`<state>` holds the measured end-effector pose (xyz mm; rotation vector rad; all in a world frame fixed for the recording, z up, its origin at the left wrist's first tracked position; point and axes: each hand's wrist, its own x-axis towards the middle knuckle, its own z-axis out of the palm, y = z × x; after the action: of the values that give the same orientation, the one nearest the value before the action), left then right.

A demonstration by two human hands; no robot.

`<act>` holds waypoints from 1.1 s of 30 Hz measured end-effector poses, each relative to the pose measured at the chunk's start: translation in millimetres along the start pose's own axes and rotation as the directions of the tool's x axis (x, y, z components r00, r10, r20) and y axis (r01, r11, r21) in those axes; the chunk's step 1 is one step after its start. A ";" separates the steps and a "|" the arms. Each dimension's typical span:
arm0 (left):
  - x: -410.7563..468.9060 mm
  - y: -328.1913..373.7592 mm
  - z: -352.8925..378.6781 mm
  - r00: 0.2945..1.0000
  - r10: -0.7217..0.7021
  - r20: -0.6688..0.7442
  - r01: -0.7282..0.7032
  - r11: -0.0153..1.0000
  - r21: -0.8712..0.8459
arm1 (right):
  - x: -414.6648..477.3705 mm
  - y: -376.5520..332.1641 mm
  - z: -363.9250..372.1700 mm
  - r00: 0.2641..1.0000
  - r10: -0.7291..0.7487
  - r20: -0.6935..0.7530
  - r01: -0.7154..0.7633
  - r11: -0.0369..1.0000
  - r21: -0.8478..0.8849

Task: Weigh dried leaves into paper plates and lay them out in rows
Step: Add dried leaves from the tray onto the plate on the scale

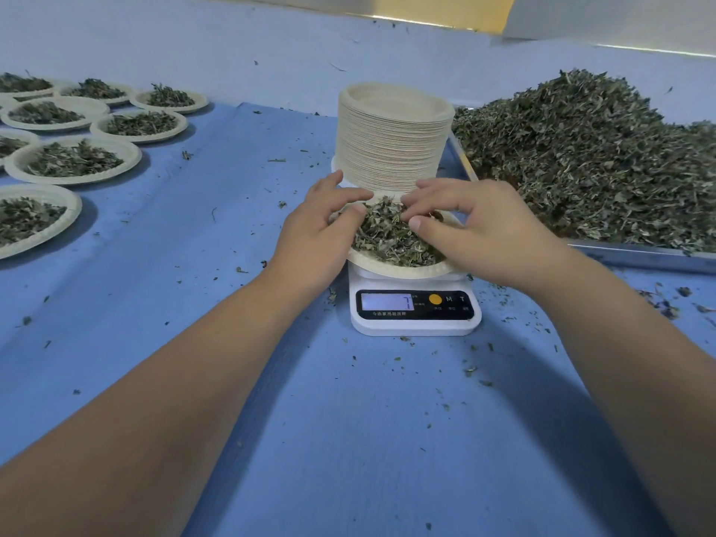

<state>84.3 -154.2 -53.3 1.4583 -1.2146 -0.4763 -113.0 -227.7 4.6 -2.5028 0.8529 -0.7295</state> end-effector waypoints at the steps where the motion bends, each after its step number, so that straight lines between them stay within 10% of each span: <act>1: -0.7 1.0 0.7 1.000 0.006 0.013 -0.006 1.000 0.006 | -3.3 -0.3 2.6 1.000 -0.025 -0.006 0.025 1.000 -0.009; 7: -3.2 3.0 -1.4 1.000 -0.009 -0.009 0.009 1.000 -0.014 | -10.5 2.0 6.1 0.986 -0.003 -0.167 0.026 0.990 0.136; 12: 2.9 4.0 0.0 0.986 -0.163 -0.033 0.160 0.984 -0.079 | -16.8 15.3 0.1 0.943 0.143 -0.301 -0.171 0.983 -0.071; 24: 10.1 14.2 3.8 0.875 -0.484 0.013 0.470 0.843 -0.263 | -15.0 23.4 12.6 0.942 0.248 -0.225 -0.288 0.942 -0.170; 28: 9.5 24.5 -3.7 0.830 -0.550 -0.095 0.445 0.754 -0.482 | -13.1 0.8 21.4 0.949 0.159 -0.271 -0.246 0.912 -0.327; 33: 1.9 27.7 -59.2 0.749 -0.631 -0.200 0.381 0.658 -0.650 | -3.2 -48.6 43.5 0.972 0.179 -0.149 -0.197 0.973 -0.116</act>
<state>122.5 -123.0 -10.4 1.2552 -0.2258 -0.7999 -68.2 -181.3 -5.8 -2.4604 1.2055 -0.8118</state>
